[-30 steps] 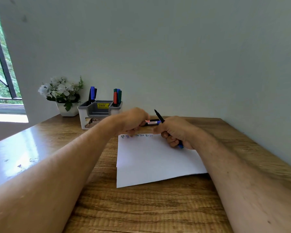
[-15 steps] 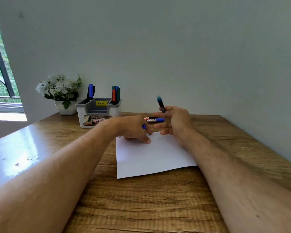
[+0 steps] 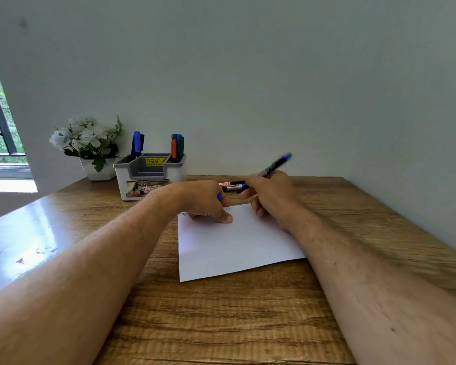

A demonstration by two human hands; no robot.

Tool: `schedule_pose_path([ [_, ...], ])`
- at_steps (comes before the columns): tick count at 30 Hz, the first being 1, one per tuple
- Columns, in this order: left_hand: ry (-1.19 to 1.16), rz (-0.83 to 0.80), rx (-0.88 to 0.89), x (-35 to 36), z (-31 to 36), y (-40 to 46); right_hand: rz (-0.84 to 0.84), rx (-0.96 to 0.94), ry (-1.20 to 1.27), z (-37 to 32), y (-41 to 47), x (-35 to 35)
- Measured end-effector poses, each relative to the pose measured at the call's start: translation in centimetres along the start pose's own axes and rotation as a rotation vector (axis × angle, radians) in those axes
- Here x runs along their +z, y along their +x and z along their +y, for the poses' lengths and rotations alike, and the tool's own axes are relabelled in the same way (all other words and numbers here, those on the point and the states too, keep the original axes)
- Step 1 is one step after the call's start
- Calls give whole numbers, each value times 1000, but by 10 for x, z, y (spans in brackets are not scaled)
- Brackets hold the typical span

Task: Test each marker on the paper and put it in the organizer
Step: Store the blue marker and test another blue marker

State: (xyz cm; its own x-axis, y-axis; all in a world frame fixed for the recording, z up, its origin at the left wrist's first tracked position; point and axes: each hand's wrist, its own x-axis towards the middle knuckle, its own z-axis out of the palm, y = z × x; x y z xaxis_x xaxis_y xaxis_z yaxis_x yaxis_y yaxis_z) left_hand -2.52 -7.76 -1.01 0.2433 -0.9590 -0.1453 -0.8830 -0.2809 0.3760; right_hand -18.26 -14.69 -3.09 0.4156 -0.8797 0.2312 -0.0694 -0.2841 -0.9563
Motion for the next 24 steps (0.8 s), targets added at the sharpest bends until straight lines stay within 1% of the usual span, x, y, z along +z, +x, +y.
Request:
schedule_pose_path([
  [3,-16,1,1,0,0,1,-33,14,-101,2,-1,0],
  [7,-34,-9,3,-1,0,0,-30,-8,-254,2,-1,0],
  [16,-56,-19,5,0,0,0,-61,-18,-270,2,1,0],
  [24,-56,-18,3,0,1,-1,-34,-18,-263,3,4,1],
])
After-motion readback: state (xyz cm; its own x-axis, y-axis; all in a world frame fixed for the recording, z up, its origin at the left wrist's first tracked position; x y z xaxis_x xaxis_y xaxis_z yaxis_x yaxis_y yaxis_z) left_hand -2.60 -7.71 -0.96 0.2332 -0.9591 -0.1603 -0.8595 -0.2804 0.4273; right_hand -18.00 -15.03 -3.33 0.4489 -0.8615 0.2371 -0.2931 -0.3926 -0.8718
